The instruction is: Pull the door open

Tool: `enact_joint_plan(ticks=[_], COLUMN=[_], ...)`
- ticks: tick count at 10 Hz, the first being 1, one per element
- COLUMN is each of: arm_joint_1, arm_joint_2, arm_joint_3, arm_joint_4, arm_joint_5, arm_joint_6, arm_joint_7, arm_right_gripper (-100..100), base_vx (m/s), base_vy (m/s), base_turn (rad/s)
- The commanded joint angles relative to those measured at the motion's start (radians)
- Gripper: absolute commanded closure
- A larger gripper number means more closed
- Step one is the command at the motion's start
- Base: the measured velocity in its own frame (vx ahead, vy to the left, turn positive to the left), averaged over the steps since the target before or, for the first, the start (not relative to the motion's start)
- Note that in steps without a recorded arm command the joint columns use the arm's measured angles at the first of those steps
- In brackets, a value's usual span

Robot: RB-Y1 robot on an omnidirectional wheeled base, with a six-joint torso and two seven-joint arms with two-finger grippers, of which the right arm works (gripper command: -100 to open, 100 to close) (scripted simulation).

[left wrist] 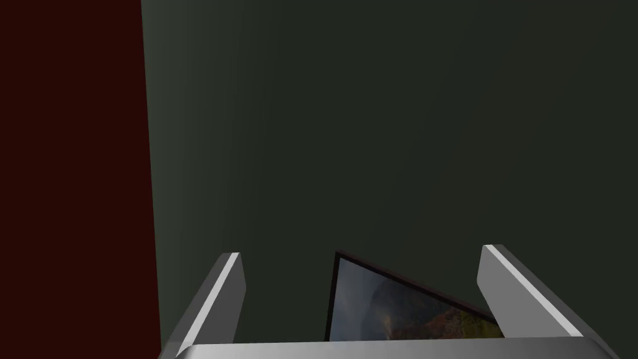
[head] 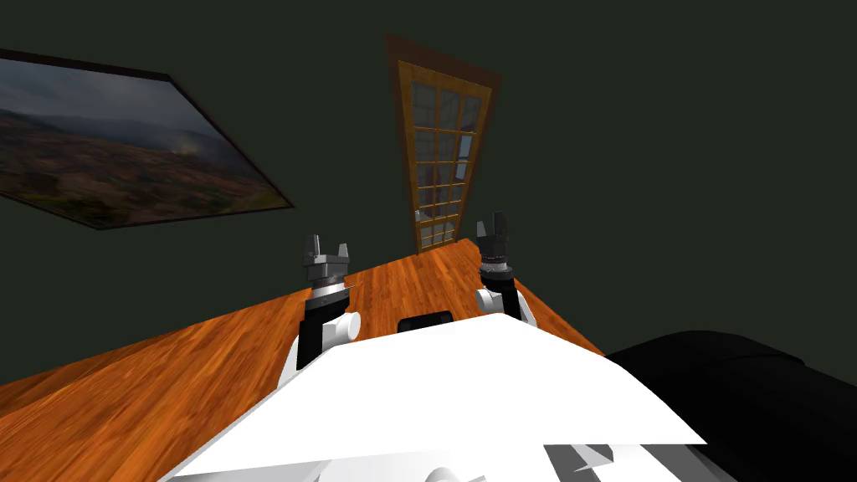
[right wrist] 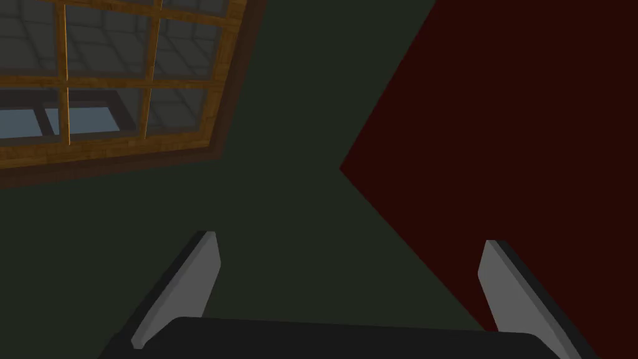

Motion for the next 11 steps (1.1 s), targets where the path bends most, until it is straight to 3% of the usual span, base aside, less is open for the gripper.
enact_joint_plan(ticks=[1,7,11], arm_joint_1=[-0.007,-0.033,-0.056], arm_joint_2=[-0.008,-0.031,-0.049], arm_joint_3=[-0.002,-0.01,-0.017], arm_joint_4=[0.031,0.14,0.237], arm_joint_5=[-0.02,-0.091,-0.155], arm_joint_6=[-0.008,-0.034,-0.058], arm_joint_7=[-0.026,-0.118,-0.199], arm_right_gripper=[-100,-100,-100], base_vx=[0.034,0.094,0.096], base_vy=[-0.08,0.0,-0.024], base_turn=[0.167,0.125,0.158])
